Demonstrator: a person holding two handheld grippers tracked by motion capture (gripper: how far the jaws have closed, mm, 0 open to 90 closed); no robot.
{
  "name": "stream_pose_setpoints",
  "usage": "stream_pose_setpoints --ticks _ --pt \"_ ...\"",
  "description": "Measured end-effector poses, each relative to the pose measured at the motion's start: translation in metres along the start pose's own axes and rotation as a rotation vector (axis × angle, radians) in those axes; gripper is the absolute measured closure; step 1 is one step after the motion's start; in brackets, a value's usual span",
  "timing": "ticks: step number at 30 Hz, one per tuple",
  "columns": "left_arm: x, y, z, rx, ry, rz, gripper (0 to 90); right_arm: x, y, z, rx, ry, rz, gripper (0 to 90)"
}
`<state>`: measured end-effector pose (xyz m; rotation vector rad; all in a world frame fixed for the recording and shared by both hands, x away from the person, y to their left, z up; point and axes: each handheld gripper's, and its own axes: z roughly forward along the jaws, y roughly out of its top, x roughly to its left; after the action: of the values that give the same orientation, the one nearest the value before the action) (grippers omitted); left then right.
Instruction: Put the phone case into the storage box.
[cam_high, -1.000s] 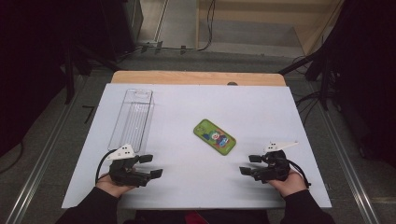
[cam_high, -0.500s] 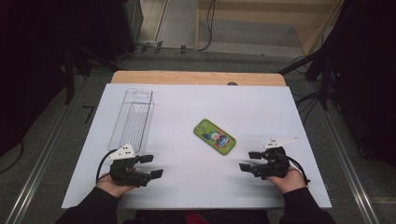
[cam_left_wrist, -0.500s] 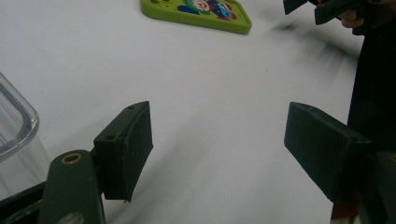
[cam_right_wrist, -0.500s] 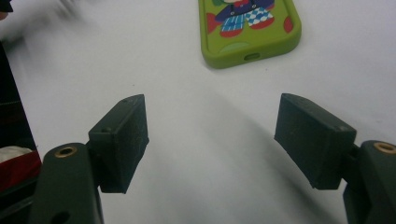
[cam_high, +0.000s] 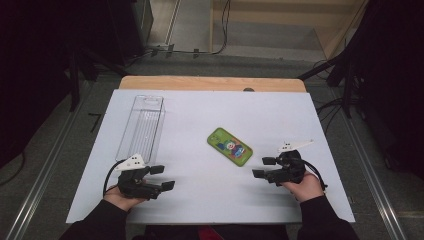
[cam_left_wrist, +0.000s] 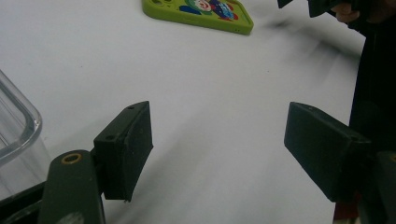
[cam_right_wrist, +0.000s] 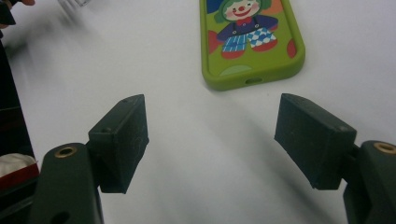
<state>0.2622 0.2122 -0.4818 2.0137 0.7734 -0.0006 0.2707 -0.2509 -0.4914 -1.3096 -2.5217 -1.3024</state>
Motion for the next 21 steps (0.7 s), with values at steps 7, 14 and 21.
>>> stream_pose_setpoints --ticks 7,14,21 --pt "0.001 0.000 0.000 0.004 -0.002 -0.001 24.5 0.000 0.008 0.007 0.026 -0.041 -0.056 2.9" --pt "0.000 0.000 0.001 0.006 -0.002 -0.003 24.5 -0.001 0.019 0.006 -0.007 -0.044 -0.034 0.0" --pt "0.001 0.000 0.001 0.007 -0.007 -0.009 24.4 -0.003 0.031 0.007 -0.020 -0.046 -0.036 0.0"
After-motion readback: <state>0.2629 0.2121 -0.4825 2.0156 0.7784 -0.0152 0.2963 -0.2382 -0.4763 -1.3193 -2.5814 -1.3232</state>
